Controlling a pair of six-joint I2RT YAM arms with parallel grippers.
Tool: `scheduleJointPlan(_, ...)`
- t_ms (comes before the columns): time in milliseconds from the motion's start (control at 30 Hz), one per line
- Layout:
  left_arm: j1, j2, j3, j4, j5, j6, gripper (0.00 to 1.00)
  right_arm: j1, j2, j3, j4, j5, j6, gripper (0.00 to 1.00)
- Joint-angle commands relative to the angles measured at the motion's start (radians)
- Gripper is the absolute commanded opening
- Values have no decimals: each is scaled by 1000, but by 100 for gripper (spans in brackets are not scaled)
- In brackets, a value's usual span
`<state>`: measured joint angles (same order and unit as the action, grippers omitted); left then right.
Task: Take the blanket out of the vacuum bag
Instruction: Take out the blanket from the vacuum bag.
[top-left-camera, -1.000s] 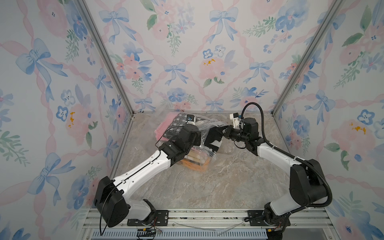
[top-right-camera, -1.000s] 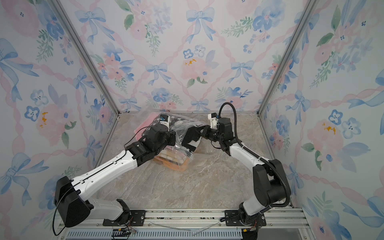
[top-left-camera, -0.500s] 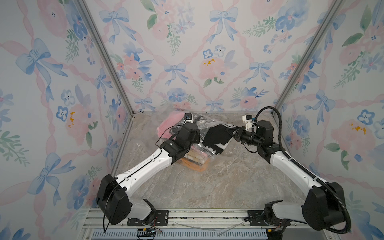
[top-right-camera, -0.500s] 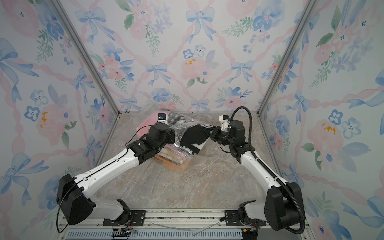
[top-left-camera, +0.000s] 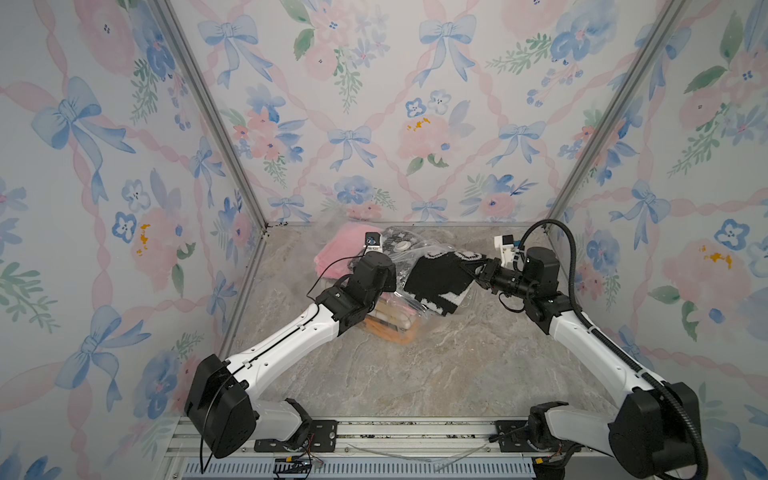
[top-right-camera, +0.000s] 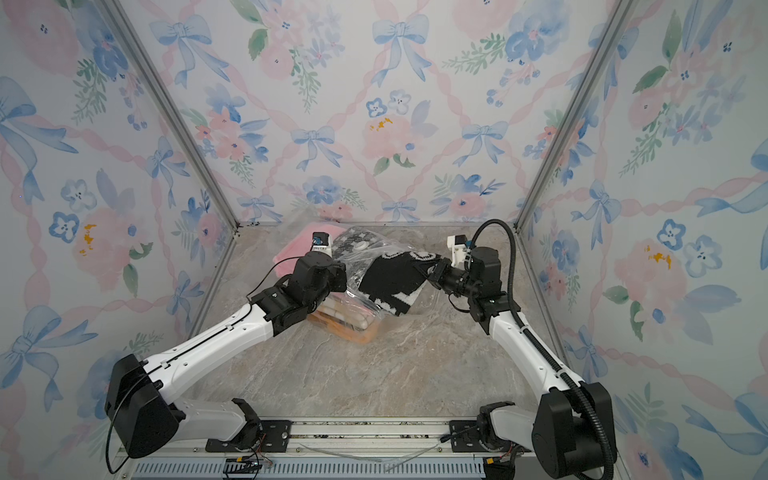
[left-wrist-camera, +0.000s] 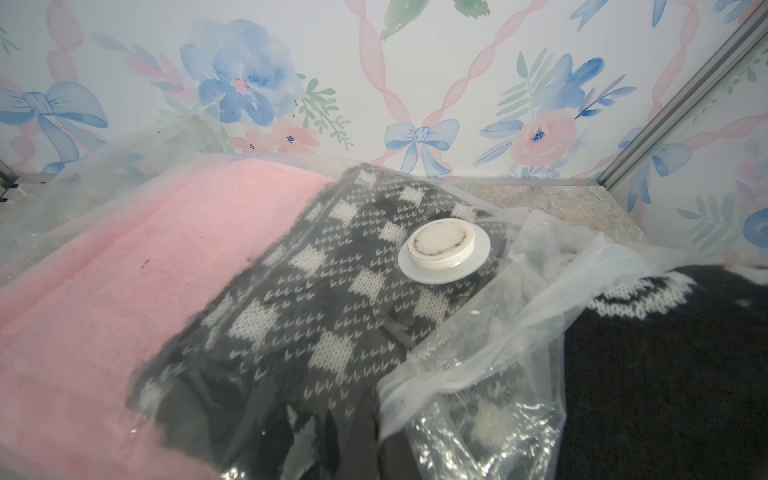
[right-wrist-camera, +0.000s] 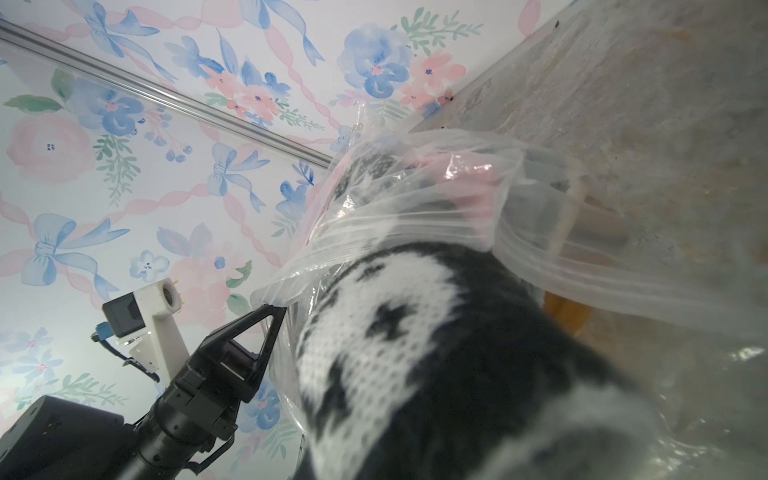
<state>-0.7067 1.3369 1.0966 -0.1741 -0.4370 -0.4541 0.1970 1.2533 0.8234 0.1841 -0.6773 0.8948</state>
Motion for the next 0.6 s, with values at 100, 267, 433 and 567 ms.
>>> scheduleJointPlan(100, 17, -45, -27, 5, -9, -3, 0, -13, 38, -132, 235, -24, 5, 64)
scheduleJointPlan(267, 15, -43, -27, 5, 4, 4, 0, -17, -3, -235, 305, -13, 16, 84)
scheduleJointPlan(433, 14, -27, -17, 5, 17, 10, 0, -15, -97, -325, 320, 11, 3, 93)
scheduleJointPlan(567, 14, -15, -9, 8, 24, 10, 0, 5, -125, -354, 347, 8, -12, 97)
